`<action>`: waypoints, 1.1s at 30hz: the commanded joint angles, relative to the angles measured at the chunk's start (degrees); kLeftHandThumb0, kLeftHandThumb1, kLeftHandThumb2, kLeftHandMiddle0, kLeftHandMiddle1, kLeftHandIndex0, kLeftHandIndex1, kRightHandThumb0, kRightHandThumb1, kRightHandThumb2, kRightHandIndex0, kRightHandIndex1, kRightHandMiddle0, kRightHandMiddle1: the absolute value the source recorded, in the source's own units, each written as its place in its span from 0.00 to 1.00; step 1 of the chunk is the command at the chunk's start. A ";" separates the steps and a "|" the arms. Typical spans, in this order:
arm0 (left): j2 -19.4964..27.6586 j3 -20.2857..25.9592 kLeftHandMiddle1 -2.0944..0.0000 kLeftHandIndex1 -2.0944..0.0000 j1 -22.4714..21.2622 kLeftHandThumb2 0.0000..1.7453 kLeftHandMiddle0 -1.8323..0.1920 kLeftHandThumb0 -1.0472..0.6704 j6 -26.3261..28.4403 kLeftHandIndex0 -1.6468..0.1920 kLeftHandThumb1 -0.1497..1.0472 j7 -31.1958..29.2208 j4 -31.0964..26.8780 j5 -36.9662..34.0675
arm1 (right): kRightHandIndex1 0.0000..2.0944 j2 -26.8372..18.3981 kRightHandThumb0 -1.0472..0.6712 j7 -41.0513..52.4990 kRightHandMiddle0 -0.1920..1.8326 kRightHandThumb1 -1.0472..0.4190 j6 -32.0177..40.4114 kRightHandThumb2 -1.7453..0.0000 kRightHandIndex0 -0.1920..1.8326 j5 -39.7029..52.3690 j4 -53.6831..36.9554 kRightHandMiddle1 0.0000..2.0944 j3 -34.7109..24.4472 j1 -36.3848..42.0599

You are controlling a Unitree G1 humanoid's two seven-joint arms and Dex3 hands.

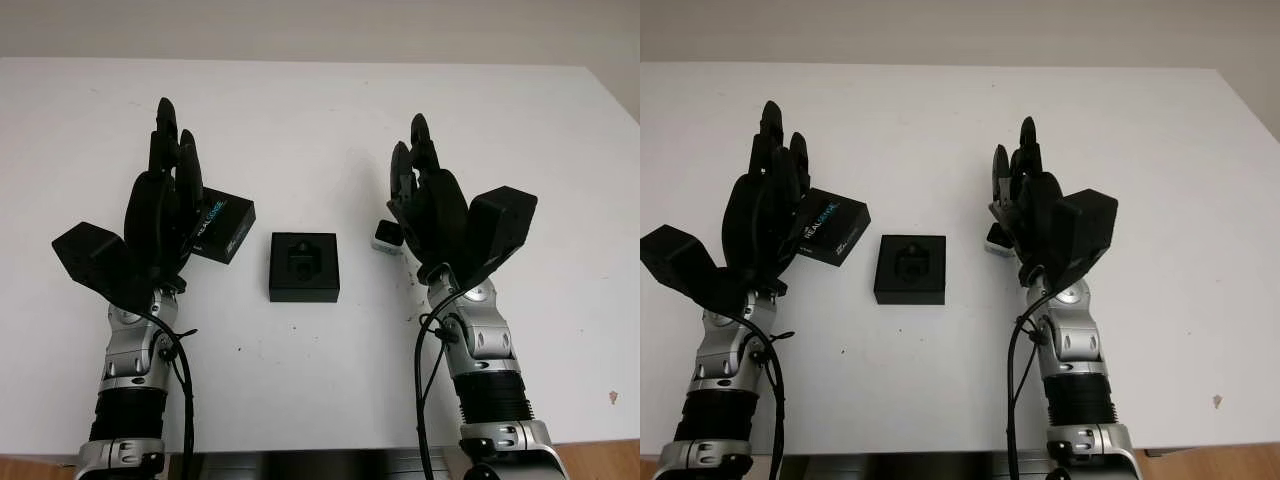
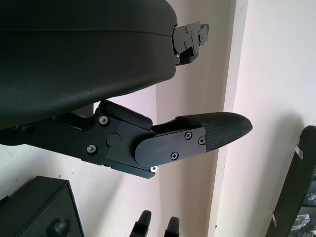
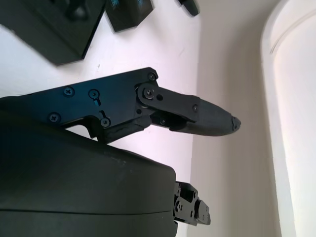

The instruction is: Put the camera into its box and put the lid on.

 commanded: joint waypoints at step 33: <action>-0.67 0.41 1.00 1.00 1.90 0.35 1.00 0.20 -0.67 1.00 1.00 -0.76 -1.81 -0.69 | 0.08 -22.81 0.20 -1.71 0.29 0.17 -0.33 0.97 0.28 -38.59 -3.26 0.05 12.68 2.58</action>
